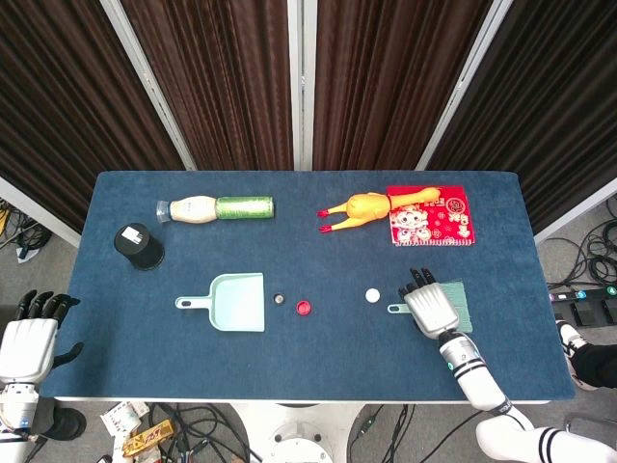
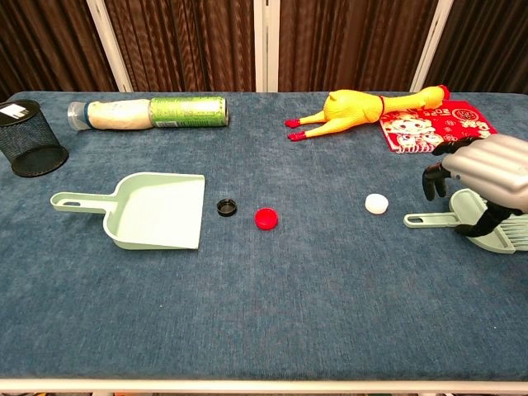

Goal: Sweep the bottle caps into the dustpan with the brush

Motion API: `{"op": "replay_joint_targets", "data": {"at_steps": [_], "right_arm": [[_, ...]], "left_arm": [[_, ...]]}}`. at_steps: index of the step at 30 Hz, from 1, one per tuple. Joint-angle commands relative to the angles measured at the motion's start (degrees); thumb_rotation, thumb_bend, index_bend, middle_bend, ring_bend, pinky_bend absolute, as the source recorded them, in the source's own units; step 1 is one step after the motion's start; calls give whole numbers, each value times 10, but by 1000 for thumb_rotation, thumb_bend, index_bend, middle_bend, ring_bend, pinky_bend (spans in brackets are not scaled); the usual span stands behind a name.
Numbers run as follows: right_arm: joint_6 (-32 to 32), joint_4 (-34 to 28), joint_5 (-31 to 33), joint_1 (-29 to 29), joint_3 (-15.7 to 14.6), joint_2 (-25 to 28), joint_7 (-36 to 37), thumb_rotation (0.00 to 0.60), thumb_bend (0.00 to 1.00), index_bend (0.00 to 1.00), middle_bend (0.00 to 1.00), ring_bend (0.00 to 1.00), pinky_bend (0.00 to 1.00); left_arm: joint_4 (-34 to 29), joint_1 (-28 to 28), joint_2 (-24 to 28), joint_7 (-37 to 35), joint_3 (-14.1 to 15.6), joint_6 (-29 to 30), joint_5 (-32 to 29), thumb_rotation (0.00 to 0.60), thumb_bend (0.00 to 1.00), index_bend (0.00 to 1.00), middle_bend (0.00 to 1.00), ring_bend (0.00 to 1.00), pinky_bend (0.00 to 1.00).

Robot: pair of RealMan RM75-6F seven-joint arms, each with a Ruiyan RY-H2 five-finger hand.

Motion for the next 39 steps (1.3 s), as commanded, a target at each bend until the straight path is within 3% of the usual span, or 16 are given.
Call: {"op": "replay_joint_targets", "data": {"at_steps": [1,24,29,36,39], "right_arm": [[-3,18,4,6,-5,-13,-1,600,138,419,404,110,145],[-10,67,21,26,-16,-46,2,600,164,464,426,140,151],[-9,66,25,28,-18,-46,1,600,234,470,440,147,153],[0,64,17,28,-18,-42,25,600,369,649,615,283,198],[11,52,12,26,-12,-28,47,600,417,690,644,298,205]], "left_arm": [[2,0,-1,-1,0,1,0,600,160,261,225,144,104],[16,8,-4,-20,3,9,-1,600,160,261,225,145,104],[18,9,-6,-22,3,10,0,600,159,261,225,144,104],[15,-3,3,-18,0,1,10,600,160,261,225,144,104],[6,-22,16,-14,-6,-8,26,600,159,265,225,144,104]]}}
